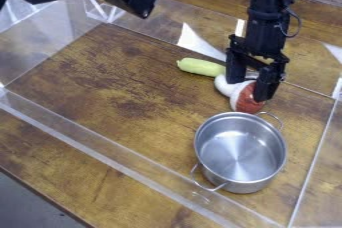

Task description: Put the mushroom in the silver pot

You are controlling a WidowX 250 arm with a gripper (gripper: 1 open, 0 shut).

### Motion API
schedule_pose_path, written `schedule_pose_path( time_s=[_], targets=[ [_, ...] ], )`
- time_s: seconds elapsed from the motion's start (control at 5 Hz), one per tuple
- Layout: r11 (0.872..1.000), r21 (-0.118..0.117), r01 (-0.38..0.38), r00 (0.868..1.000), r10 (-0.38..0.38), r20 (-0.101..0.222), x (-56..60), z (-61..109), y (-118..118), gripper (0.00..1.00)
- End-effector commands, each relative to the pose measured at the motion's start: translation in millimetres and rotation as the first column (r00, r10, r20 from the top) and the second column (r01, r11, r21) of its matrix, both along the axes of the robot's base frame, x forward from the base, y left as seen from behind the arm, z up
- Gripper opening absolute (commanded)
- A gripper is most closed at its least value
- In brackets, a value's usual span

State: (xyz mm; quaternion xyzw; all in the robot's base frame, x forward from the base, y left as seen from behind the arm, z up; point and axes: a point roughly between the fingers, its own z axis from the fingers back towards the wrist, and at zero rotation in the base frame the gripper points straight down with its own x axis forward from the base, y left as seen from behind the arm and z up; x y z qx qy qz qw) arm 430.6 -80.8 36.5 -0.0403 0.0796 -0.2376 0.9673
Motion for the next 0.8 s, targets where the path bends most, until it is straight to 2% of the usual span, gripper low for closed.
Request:
schedule_pose_path(
  time_s=[0.0,0.4,0.6],
  targets=[
    [1.0,0.001,-0.003,1.0,0.003,-0.014,-1.6,6.1,-7.5,1.0],
    [0.997,-0.002,-0.074,0.997,0.074,-0.031,7.2,11.3,-8.4,1.0],
    [0.994,-0.003,-0.106,0.994,0.105,-0.038,5.2,11.8,1.3,1.0]
  ],
)
